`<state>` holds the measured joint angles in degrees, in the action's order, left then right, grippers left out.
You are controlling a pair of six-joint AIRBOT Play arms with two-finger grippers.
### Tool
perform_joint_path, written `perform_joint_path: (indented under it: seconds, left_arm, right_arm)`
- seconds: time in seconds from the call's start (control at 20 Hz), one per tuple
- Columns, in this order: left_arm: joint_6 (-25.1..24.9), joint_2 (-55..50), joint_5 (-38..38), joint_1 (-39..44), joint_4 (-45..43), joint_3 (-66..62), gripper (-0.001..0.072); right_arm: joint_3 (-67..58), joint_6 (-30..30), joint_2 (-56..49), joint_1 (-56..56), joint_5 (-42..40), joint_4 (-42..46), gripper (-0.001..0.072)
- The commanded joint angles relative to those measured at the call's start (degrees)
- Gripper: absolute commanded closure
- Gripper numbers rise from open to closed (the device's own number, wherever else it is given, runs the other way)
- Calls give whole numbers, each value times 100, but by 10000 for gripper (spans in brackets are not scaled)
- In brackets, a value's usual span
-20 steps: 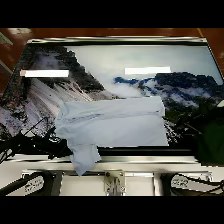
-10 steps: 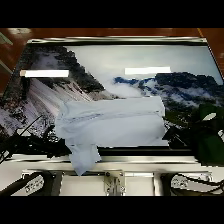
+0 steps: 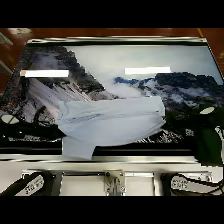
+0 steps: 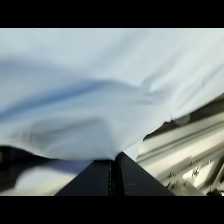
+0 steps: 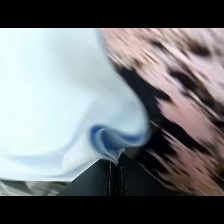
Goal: Fold the shirts.
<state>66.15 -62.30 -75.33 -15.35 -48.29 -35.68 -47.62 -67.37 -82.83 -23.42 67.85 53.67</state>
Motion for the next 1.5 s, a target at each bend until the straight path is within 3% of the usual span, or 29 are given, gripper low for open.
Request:
perform_joint_path:
  seconds: [0.0,0.25,0.4,0.7,0.75,0.8,0.85,0.9,0.95,1.15,1.25,1.45]
  left_arm:
    - [39,-345,144,-4,17,-1207,676]
    - [210,-2013,149,4,232,-2667,675]
    - [240,-2863,118,37,433,-3471,675]
    - [529,-3960,109,153,435,-3954,670]
    - [570,-4035,107,157,435,-3954,616]
    - [575,-4074,94,160,439,-3954,476]
    - [570,-4070,46,149,437,-3958,339]
    - [568,-4057,-79,127,437,-3985,305]
    - [564,-4054,-269,85,437,-4044,305]
    - [597,-3969,-826,-105,442,-4323,310]
    - [597,-3812,-828,-101,463,-4332,311]
    - [599,-3602,-831,-96,466,-4334,312]
  right_arm:
    - [-789,28,24,175,-369,-553,642]
    - [-1770,-501,-328,957,-1421,74,642]
    - [-2142,-866,-796,1005,-1486,199,642]
    - [-2166,-892,-1432,1008,-1718,26,640]
    - [-2166,-890,-1491,1008,-1716,-31,615]
    - [-2166,-885,-1517,1008,-1727,-105,614]
    - [-2166,-833,-1504,1005,-1773,-173,487]
    - [-2170,-664,-1453,1003,-1797,-299,229]
    - [-2173,-455,-1353,962,-1751,-398,150]
    - [-2170,-525,-1005,566,-1729,-240,123]
    - [-2170,-723,-1147,345,-1633,-243,41]
    - [-2170,-588,-1709,459,-1200,-378,41]
